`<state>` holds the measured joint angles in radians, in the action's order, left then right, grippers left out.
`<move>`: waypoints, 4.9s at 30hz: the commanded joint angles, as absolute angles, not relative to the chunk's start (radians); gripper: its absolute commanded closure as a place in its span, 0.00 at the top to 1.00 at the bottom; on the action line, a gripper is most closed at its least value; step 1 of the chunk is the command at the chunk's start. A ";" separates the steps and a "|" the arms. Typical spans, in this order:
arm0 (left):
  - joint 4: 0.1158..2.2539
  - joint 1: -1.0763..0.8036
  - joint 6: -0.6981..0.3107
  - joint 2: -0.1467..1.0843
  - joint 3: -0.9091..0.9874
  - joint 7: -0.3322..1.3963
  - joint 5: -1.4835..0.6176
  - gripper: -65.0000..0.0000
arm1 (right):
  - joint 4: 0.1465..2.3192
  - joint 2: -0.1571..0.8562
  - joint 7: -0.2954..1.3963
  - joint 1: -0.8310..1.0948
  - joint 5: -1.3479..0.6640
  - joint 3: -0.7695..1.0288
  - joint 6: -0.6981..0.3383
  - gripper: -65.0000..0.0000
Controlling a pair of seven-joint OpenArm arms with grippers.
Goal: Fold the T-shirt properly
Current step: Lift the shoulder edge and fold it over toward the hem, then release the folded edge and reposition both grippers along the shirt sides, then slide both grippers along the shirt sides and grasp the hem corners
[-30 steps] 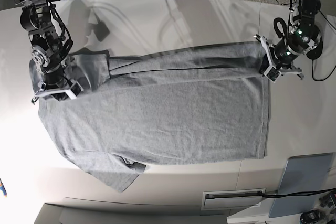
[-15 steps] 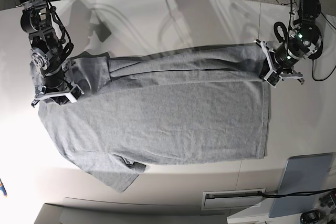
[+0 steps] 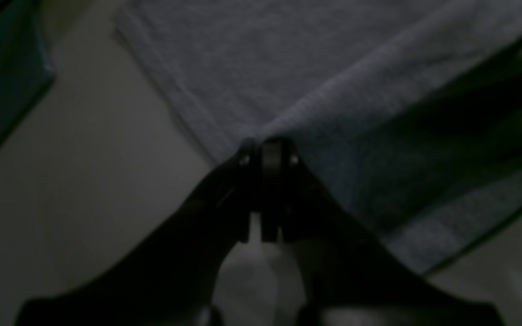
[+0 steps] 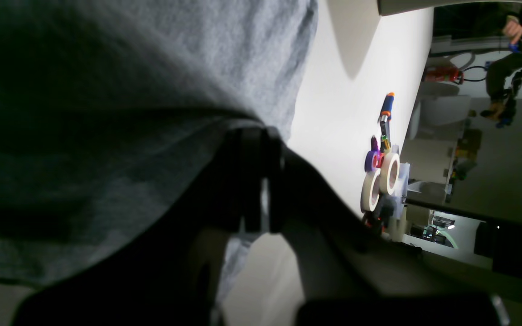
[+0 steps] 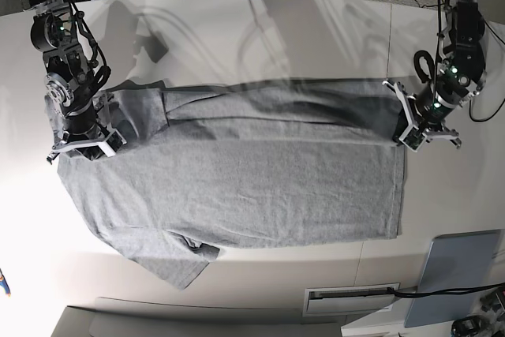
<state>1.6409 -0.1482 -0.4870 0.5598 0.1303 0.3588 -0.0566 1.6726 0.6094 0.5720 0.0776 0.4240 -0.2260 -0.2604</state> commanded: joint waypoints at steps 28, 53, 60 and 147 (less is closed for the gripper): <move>1.618 -0.117 -0.479 0.577 0.138 0.343 -0.117 0.44 | 1.687 0.626 0.591 0.047 0.377 -0.215 -0.189 0.39; 1.477 -0.265 -0.432 0.421 0.140 0.439 -0.382 0.00 | 1.433 0.532 0.684 0.162 0.069 -0.057 -0.122 0.00; 1.541 -0.419 -0.445 0.481 0.142 0.438 -0.390 0.00 | 1.478 0.549 0.680 0.298 0.072 -0.057 -0.110 0.00; 0.963 0.319 -0.310 0.416 0.134 0.582 -0.375 0.42 | 1.695 0.587 0.775 0.107 -0.239 0.243 -0.181 0.46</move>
<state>0.9607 0.3069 -0.3069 0.4118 0.1326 0.5610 -0.3794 1.6817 0.5648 0.7998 0.1219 -0.2375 0.2329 -0.1844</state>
